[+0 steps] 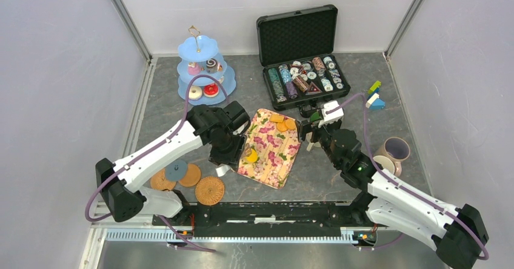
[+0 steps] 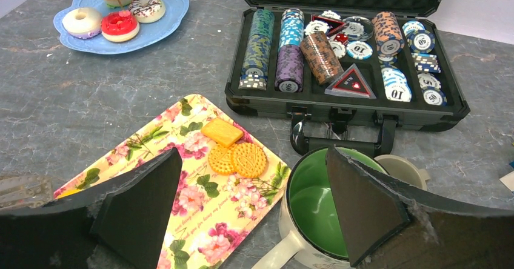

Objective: Serve the afternoon tea
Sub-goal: Move the tray with dessert.

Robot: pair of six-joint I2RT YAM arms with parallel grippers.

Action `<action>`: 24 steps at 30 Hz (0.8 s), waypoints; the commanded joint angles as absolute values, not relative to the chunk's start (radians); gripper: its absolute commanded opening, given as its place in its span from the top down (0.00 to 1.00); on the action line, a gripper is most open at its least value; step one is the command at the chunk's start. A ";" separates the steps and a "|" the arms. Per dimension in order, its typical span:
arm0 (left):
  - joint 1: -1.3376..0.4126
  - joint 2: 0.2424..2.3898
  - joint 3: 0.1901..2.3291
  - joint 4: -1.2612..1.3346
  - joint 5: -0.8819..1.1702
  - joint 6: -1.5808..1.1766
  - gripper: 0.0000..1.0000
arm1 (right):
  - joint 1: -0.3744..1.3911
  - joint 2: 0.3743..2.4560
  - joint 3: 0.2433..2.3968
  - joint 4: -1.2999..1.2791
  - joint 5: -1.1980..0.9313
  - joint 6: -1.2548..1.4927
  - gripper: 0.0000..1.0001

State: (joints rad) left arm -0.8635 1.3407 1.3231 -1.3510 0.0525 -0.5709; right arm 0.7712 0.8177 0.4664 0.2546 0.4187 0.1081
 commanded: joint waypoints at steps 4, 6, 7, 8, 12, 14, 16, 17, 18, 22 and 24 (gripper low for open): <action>-0.853 1.317 1.237 -1.288 0.088 -0.614 0.69 | 0.767 0.798 0.456 0.295 0.409 0.116 0.04; -0.852 1.326 1.225 -1.268 0.099 -0.605 0.69 | 0.767 0.794 0.453 0.296 0.411 0.115 0.04; -0.852 1.333 1.224 -1.263 0.103 -0.598 0.68 | 0.767 0.792 0.453 0.296 0.412 0.114 0.04; -0.852 1.338 1.224 -1.259 0.104 -0.592 0.67 | 0.767 0.790 0.451 0.296 0.414 0.114 0.04; -0.852 1.356 1.217 -1.230 0.110 -0.573 0.64 | 0.765 0.789 0.447 0.301 0.414 0.115 0.04; -0.852 1.366 1.212 -1.206 0.116 -0.568 0.62 | 0.766 0.790 0.444 0.305 0.414 0.116 0.04; -0.851 1.383 1.210 -1.200 0.115 -0.558 0.61 | 0.765 0.792 0.445 0.303 0.411 0.117 0.04; -0.851 1.393 1.211 -1.200 0.113 -0.552 0.60 | 0.763 0.792 0.444 0.304 0.410 0.118 0.04; -0.851 1.399 1.211 -1.201 0.111 -0.548 0.60 | 0.764 0.791 0.443 0.304 0.409 0.118 0.04; -0.851 1.418 1.226 -1.196 0.094 -0.531 0.58 | 0.764 0.795 0.442 0.307 0.409 0.119 0.04; -0.851 1.427 1.235 -1.199 0.085 -0.523 0.57 | 0.762 0.795 0.441 0.308 0.409 0.120 0.04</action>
